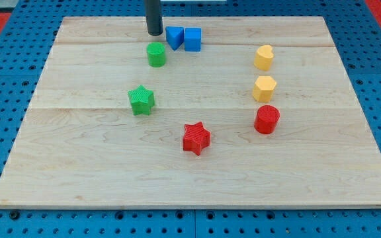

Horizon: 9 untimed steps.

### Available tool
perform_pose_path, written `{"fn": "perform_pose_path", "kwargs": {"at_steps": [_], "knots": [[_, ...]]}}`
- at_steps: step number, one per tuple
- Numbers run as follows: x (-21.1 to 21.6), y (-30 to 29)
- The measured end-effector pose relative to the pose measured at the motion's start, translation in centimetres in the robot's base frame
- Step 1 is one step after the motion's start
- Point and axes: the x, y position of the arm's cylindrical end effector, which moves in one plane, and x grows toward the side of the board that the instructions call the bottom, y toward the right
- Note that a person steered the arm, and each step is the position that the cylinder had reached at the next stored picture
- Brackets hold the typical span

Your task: Separate the blue blocks

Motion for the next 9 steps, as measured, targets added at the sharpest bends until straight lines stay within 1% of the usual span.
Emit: {"fn": "perform_pose_path", "kwargs": {"at_steps": [2, 3, 4, 5, 6, 7, 9], "knots": [[1.8, 1.3], [2.3, 2.9], [2.4, 5.8], [-1.0, 2.4], [-1.6, 5.7], [-1.1, 9.4], [3.8, 10.5]]}}
